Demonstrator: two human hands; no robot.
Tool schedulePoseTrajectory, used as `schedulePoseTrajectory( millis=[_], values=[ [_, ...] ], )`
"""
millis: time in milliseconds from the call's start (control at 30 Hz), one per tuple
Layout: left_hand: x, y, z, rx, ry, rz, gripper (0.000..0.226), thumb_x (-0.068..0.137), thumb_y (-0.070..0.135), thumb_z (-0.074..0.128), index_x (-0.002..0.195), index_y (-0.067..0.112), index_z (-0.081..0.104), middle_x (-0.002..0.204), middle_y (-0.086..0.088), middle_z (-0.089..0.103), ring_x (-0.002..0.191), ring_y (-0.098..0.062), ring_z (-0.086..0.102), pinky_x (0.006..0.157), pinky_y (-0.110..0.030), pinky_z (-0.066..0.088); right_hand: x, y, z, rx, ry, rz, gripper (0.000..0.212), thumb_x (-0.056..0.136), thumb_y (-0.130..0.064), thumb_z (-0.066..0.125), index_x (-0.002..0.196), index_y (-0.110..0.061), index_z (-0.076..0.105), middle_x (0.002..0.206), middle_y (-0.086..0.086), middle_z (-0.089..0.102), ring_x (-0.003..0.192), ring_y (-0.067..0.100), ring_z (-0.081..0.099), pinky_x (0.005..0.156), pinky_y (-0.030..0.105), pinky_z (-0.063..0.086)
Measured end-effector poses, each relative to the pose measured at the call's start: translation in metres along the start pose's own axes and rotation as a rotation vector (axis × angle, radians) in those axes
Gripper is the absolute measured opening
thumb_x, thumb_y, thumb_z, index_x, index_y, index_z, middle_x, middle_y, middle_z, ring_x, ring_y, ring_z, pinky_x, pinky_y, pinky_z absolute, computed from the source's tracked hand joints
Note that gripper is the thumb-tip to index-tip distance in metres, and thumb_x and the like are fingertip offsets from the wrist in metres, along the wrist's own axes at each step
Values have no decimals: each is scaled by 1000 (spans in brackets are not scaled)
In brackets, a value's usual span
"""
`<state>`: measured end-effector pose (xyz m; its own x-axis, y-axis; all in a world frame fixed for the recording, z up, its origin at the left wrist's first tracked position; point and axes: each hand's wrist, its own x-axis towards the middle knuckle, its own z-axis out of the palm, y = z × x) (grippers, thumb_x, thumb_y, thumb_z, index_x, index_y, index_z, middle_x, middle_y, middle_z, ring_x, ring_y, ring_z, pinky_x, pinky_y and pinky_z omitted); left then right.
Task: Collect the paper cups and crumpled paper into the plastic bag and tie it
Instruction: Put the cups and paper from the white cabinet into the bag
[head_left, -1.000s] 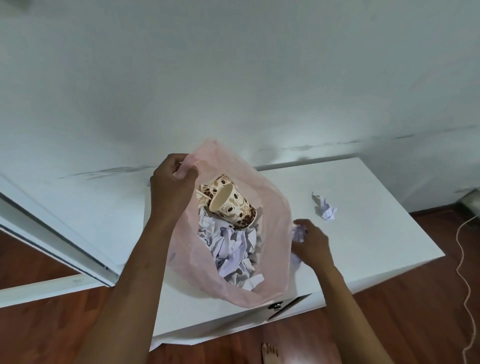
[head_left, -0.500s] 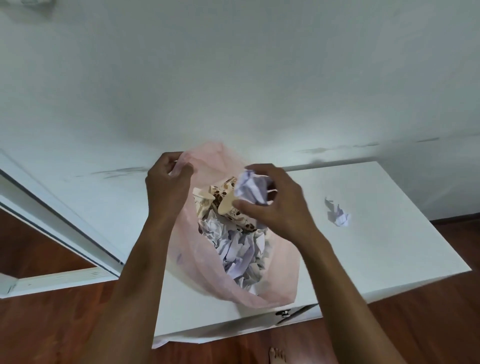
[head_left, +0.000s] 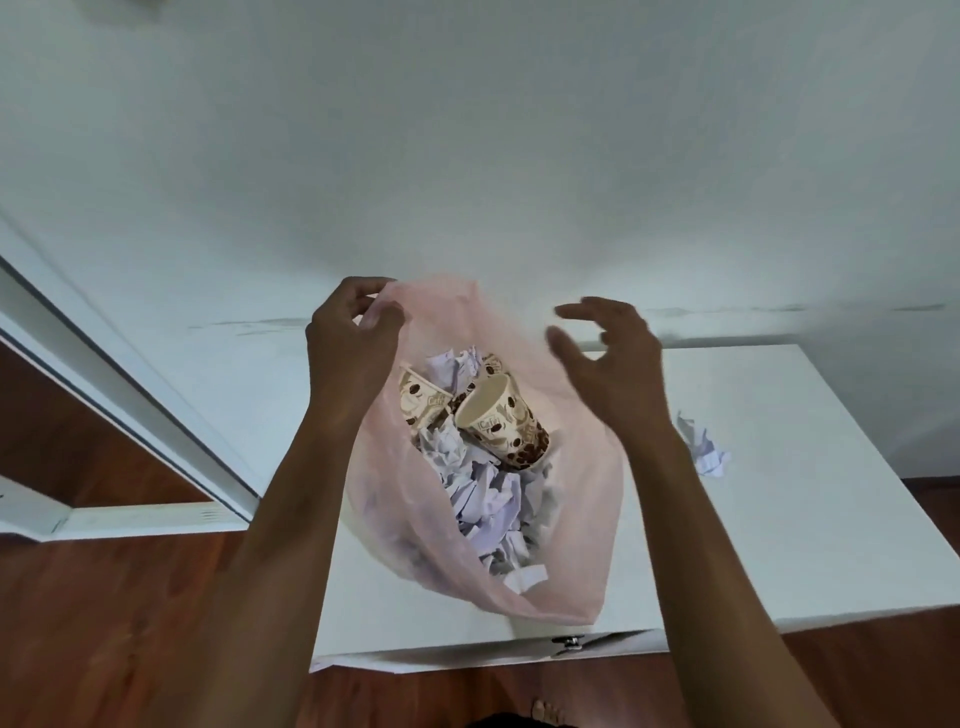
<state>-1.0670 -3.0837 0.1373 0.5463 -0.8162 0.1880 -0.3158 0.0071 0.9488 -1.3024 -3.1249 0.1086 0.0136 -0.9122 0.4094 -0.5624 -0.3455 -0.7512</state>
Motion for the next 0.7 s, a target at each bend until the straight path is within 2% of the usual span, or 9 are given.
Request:
schedulePoseTrajectory(
  millis=[100, 200, 300, 400, 467, 533, 600, 667, 700],
  values=[
    [-1, 1, 11, 28, -16, 9, 21, 82, 17, 63, 94, 33, 68, 92, 23, 68, 91, 10, 61, 86, -23, 49, 5, 52, -19, -140, 108, 187, 28, 85, -32, 67, 109, -18, 72, 111, 9, 68, 113, 26, 59, 98, 28, 37],
    [-2, 0, 23, 35, -24, 7, 20, 82, 17, 63, 96, 30, 68, 90, 25, 67, 86, 15, 58, 84, -20, 48, 1, 109, -32, -398, -33, 583, 41, 88, -40, 62, 127, -26, 60, 129, 13, 55, 130, 34, 44, 103, 45, 35],
    [-3, 0, 32, 42, -27, -1, 20, 82, 17, 62, 96, 29, 68, 89, 27, 66, 86, 16, 58, 82, -20, 48, -16, 146, -38, -559, -169, 740, 49, 89, -41, 62, 136, -34, 50, 142, 9, 44, 137, 33, 34, 104, 54, 32],
    [-1, -1, 38, 48, -29, -6, 20, 81, 17, 63, 96, 30, 68, 90, 26, 66, 90, 13, 59, 84, -23, 49, -32, 174, -33, -567, -204, 758, 44, 90, -26, 61, 133, -33, 56, 135, 11, 49, 129, 36, 43, 102, 49, 41],
    [0, -1, 40, 52, -26, -10, 20, 82, 17, 63, 96, 29, 68, 90, 26, 66, 91, 11, 59, 85, -24, 49, -40, 186, -27, -485, -149, 716, 42, 87, -11, 56, 124, -27, 64, 125, 13, 58, 119, 38, 51, 93, 42, 48],
    [1, -1, 39, 52, -22, -11, 20, 82, 16, 63, 95, 30, 68, 90, 26, 67, 91, 11, 59, 85, -24, 49, -45, 187, -20, -371, -97, 621, 39, 84, -3, 54, 117, -18, 68, 115, 17, 66, 107, 40, 60, 84, 33, 47],
    [2, -2, 37, 50, -17, -17, 19, 82, 17, 63, 95, 30, 68, 90, 25, 67, 92, 8, 60, 86, -25, 50, -43, 172, -17, -242, -7, 499, 33, 87, -4, 55, 116, -14, 68, 104, 15, 70, 96, 35, 67, 78, 24, 44],
    [4, -3, 33, 50, -5, -22, 19, 81, 17, 64, 95, 29, 68, 92, 24, 68, 95, 2, 62, 86, -25, 50, -32, 135, -22, -98, 93, 389, 30, 92, -11, 57, 120, -19, 63, 97, 7, 71, 83, 25, 70, 73, 11, 45],
    [5, -4, 31, 50, 2, -22, 19, 81, 17, 64, 95, 29, 68, 93, 23, 68, 96, -1, 63, 87, -25, 50, -26, 112, -26, -23, 116, 361, 32, 92, -14, 59, 123, -23, 59, 97, 2, 71, 79, 20, 70, 72, 9, 48]
  ],
)
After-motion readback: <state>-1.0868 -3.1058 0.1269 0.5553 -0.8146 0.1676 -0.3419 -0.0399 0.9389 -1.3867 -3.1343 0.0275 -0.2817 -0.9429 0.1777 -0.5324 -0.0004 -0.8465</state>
